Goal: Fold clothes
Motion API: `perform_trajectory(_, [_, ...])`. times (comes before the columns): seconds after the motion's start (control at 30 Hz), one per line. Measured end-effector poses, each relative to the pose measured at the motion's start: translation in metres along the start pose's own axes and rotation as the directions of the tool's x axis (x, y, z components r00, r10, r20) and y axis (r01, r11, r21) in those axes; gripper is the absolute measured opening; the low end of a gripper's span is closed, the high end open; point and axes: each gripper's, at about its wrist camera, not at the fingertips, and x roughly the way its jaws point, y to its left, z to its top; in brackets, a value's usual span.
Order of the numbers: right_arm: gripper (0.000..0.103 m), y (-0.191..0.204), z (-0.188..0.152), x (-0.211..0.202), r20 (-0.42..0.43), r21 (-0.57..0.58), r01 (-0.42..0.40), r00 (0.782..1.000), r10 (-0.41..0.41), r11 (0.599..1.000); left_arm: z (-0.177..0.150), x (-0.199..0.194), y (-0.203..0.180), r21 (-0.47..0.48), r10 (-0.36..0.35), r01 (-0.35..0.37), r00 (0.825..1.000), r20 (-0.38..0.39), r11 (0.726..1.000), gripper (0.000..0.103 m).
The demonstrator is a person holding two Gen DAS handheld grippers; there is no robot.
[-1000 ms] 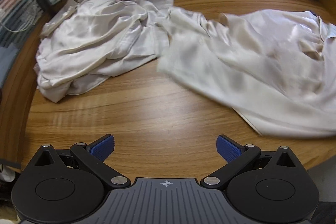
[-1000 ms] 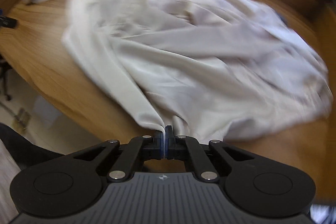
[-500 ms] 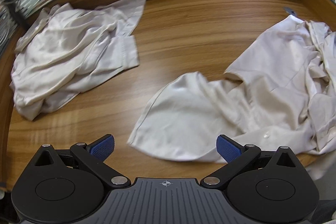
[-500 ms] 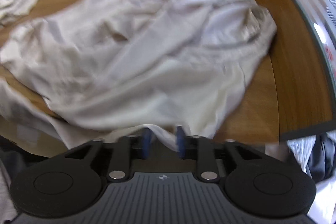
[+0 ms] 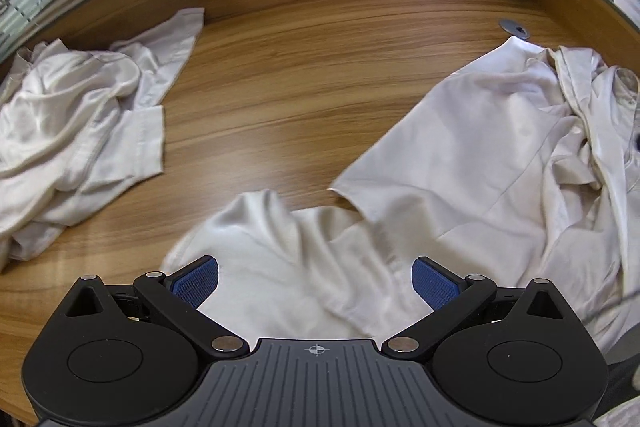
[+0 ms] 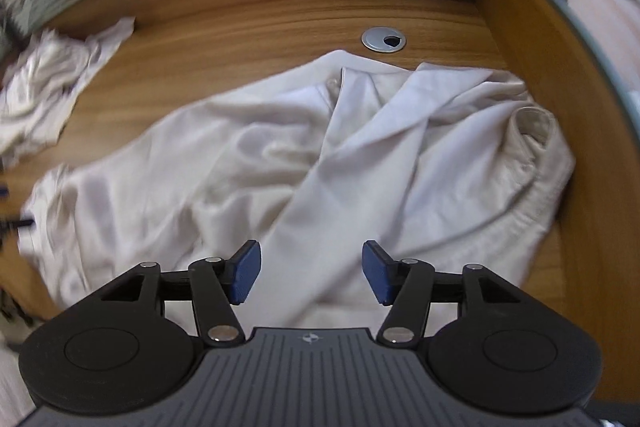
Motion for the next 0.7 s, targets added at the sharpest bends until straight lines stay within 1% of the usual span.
perform_trajectory(0.13, [0.068,-0.004,0.016,0.030,-0.028,0.086,-0.058,0.998,0.061,0.995,-0.001,0.008,-0.010,-0.068,-0.057,0.056,0.998,-0.006,0.996,0.101])
perform_trajectory(0.2, [0.068,-0.004,0.020,0.046,-0.062,0.117,-0.060,0.996,0.068,0.991,0.000,0.012,-0.011,-0.109,-0.075,0.074,0.997,-0.006,0.991,0.099])
perform_trajectory(0.3, [0.068,0.000,0.026,0.062,-0.079,0.134,-0.046,0.995,0.057,0.990,0.004,0.019,-0.013,-0.153,-0.097,0.097,0.995,0.002,0.984,0.097])
perform_trajectory(0.4, [0.067,0.004,0.030,0.075,-0.094,0.132,-0.013,0.995,0.026,0.991,0.012,0.030,-0.016,-0.179,-0.115,0.112,0.993,-0.008,0.977,0.085])
perform_trajectory(0.43, [0.066,0.006,0.031,0.078,-0.098,0.127,-0.001,0.995,0.014,0.992,0.015,0.035,-0.017,-0.186,-0.128,0.123,0.992,-0.017,0.975,0.083])
perform_trajectory(0.47, [0.061,0.007,0.031,0.081,-0.102,0.120,0.010,0.995,0.002,0.993,0.017,0.039,-0.018,-0.192,-0.144,0.136,0.989,-0.028,0.972,0.082])
perform_trajectory(0.5, [0.048,0.008,0.032,0.083,-0.106,0.112,0.020,0.994,-0.008,0.994,0.018,0.043,-0.020,-0.194,-0.155,0.144,0.987,-0.042,0.970,0.076])
perform_trajectory(0.53, [0.039,0.008,0.032,0.083,-0.110,0.103,0.028,0.994,-0.017,0.994,0.019,0.047,-0.022,-0.194,-0.161,0.147,0.985,-0.060,0.970,0.062])
perform_trajectory(0.57, [0.020,0.007,0.032,0.083,-0.113,0.094,0.036,0.993,-0.025,0.995,0.019,0.052,-0.024,-0.196,-0.171,0.152,0.982,-0.084,0.969,0.050])
perform_trajectory(0.6, [0.004,0.007,0.032,0.083,-0.117,0.086,0.044,0.993,-0.034,0.995,0.020,0.055,-0.025,-0.202,-0.183,0.159,0.978,-0.104,0.966,0.029])
perform_trajectory(0.63, [0.001,0.007,0.033,0.081,-0.113,0.080,0.046,0.993,-0.036,0.996,0.020,0.058,-0.026,-0.210,-0.194,0.167,0.974,-0.115,0.963,0.015])
perform_trajectory(0.67, [0.001,0.005,0.034,0.076,-0.100,0.074,0.042,0.994,-0.035,0.996,0.020,0.058,-0.027,-0.213,-0.193,0.166,0.975,-0.114,0.963,0.013])
perform_trajectory(0.7, [0.001,0.005,0.037,0.070,-0.084,0.060,0.043,0.996,-0.037,0.997,0.022,0.055,-0.027,-0.206,-0.176,0.152,0.979,-0.101,0.967,0.011])
